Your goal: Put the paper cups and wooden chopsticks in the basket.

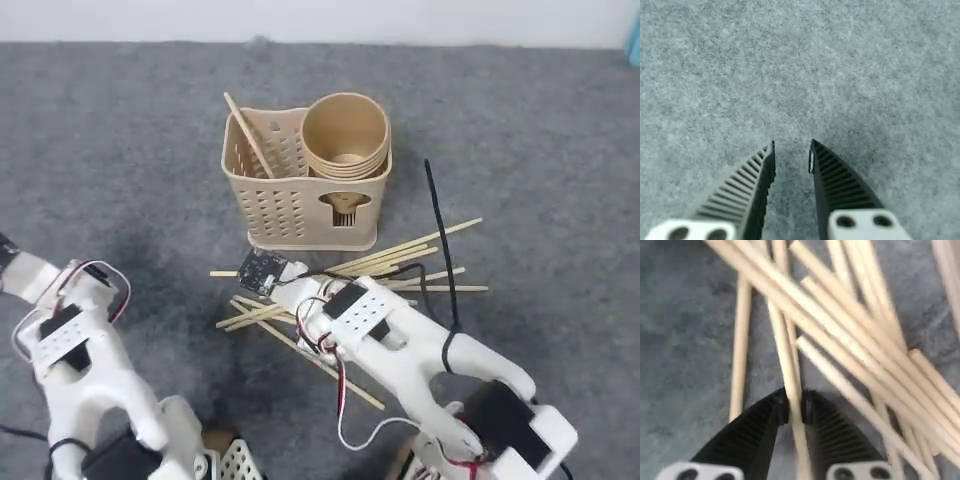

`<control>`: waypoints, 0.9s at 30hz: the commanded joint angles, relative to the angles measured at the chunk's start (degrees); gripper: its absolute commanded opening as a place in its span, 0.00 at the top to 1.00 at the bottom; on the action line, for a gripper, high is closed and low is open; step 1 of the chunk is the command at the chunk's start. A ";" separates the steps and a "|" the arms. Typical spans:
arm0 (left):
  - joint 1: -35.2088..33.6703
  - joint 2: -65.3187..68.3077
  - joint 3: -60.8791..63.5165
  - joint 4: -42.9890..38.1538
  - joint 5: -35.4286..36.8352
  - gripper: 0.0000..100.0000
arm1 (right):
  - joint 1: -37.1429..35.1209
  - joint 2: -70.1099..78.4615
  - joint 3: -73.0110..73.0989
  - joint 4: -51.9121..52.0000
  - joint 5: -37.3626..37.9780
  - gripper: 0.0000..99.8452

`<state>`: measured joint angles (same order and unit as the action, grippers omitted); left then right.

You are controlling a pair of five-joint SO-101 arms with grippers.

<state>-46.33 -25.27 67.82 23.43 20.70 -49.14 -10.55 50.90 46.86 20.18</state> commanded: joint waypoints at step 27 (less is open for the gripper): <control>0.35 -0.09 -2.07 -1.58 0.35 0.89 | -1.45 -71.69 15.03 -19.47 -21.19 0.96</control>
<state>-46.33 -25.19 67.82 23.43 20.70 -50.55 -79.12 61.19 42.02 0.48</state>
